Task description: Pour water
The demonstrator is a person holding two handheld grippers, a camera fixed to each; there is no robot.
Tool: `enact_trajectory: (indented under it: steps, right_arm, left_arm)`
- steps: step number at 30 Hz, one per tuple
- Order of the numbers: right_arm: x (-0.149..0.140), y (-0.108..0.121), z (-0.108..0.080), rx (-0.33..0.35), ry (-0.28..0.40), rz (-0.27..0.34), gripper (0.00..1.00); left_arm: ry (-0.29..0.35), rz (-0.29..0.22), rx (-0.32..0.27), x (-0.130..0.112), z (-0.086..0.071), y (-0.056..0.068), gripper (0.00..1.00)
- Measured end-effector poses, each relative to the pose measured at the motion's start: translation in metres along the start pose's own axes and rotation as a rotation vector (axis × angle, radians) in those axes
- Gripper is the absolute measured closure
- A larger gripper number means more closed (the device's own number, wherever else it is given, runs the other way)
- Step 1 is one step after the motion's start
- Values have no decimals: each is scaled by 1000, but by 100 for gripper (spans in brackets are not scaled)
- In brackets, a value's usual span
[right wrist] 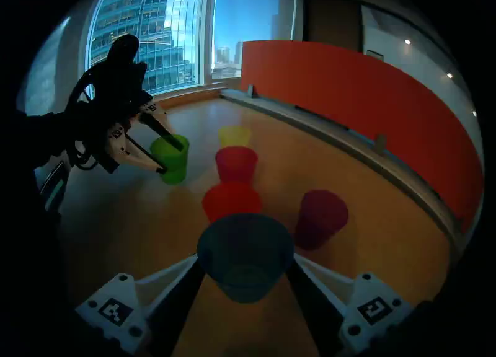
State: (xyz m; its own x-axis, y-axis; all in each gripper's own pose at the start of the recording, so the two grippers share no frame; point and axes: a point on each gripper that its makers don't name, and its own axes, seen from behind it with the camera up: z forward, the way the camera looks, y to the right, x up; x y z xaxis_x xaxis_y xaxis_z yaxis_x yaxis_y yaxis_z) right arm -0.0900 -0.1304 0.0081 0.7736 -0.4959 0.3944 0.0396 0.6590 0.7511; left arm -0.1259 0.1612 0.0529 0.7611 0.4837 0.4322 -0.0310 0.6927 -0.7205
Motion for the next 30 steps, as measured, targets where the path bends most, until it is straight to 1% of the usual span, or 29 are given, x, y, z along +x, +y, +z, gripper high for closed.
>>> enact_trajectory:
  steps: [12, 20, 30]
  right_arm:
    - [-8, 1, 7, 5, -16, 12, 10]
    - [-10, 1, 11, 5, -22, 10, 10]
    - [-13, 0, 11, 1, -26, 15, 10]
  left_arm:
    - [-10, -20, -15, -10, 12, 0, 15]
    - [-5, -33, -21, -14, 12, 0, 15]
    - [2, -47, -20, -18, 11, 1, 15]
